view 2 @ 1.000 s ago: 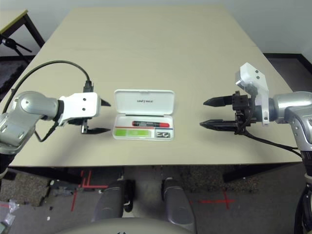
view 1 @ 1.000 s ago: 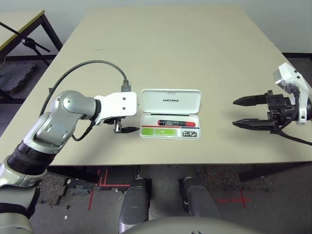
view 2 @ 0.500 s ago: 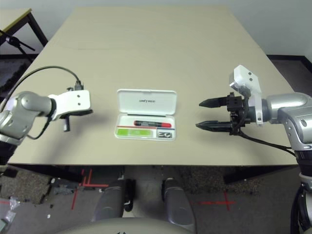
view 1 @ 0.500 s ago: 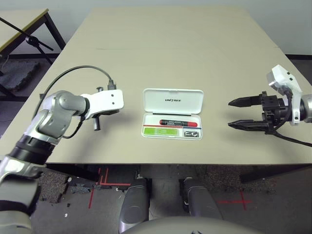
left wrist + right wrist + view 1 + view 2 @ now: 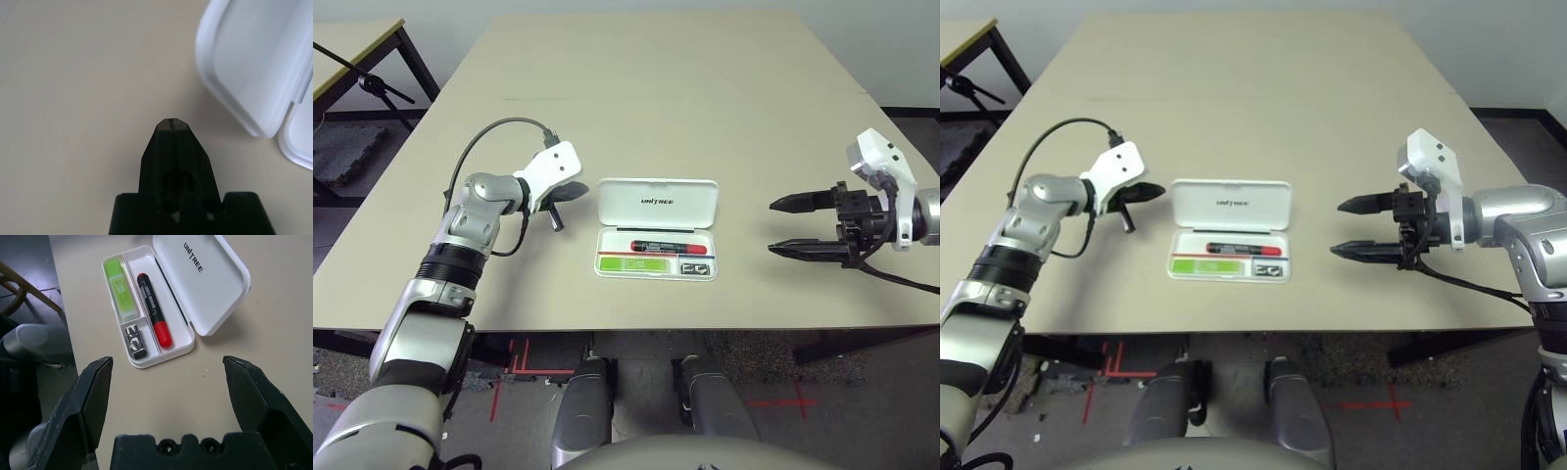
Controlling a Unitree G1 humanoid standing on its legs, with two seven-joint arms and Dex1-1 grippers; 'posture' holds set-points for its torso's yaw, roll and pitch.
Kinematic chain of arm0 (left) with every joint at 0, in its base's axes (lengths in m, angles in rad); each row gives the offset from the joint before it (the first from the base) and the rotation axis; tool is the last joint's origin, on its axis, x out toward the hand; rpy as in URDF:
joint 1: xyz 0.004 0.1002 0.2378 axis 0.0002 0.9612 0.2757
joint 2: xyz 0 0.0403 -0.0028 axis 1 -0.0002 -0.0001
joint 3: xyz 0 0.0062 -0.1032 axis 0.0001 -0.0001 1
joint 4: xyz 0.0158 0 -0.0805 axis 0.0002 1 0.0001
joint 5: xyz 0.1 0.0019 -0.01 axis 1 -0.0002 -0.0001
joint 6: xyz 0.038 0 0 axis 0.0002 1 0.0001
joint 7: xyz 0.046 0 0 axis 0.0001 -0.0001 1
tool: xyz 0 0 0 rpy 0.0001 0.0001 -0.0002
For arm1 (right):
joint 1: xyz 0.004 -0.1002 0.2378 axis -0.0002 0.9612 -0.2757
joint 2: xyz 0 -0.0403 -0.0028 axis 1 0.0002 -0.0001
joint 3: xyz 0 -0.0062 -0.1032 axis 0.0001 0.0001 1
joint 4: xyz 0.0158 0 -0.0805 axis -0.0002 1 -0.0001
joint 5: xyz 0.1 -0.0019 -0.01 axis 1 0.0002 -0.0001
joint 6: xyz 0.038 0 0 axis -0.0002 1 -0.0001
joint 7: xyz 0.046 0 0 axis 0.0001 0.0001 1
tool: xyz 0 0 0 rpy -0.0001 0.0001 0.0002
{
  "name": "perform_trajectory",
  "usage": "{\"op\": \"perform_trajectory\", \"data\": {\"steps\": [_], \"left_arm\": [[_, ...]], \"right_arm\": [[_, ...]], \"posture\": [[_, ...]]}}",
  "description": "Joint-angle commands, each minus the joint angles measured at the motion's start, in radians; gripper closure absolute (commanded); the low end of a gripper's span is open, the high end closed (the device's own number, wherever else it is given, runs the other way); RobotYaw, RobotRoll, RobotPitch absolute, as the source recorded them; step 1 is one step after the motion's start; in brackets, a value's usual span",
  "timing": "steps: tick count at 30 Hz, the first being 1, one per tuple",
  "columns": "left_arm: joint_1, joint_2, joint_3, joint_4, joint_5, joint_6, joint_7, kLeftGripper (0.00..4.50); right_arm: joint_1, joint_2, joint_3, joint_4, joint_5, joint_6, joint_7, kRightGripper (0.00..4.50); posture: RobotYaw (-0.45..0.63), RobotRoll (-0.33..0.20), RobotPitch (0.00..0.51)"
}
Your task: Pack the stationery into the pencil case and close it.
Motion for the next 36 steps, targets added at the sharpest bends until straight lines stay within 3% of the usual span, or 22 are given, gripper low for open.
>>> {"op": "perform_trajectory", "data": {"steps": [1,9,24,36], "left_arm": [[-0.008,-0.018,0.013,-0.007,-0.033,0.008,-0.028,4.47],[0.012,-0.035,0.025,-0.111,-0.103,0.078,-0.099,4.47],[0.169,0.043,-0.028,-0.464,-0.17,0.206,-0.246,4.47],[0.201,-0.021,-0.126,-0.51,-0.13,0.211,-0.204,4.47]], "right_arm": [[0.01,-0.002,0.005,-0.019,0.004,0.003,-0.006,0.0],[0.009,-0.001,0.008,-0.015,-0.002,-0.006,-0.01,0.0],[-0.005,0.012,0.036,0.008,-0.032,-0.029,-0.007,0.0],[-0.006,0.015,0.061,0.012,-0.046,-0.043,-0.011,0.0]], "posture": [[0.01,0.0,0.101],[0.01,0.0,0.099],[0.02,0.0,0.101],[0.01,0.0,0.098]]}}
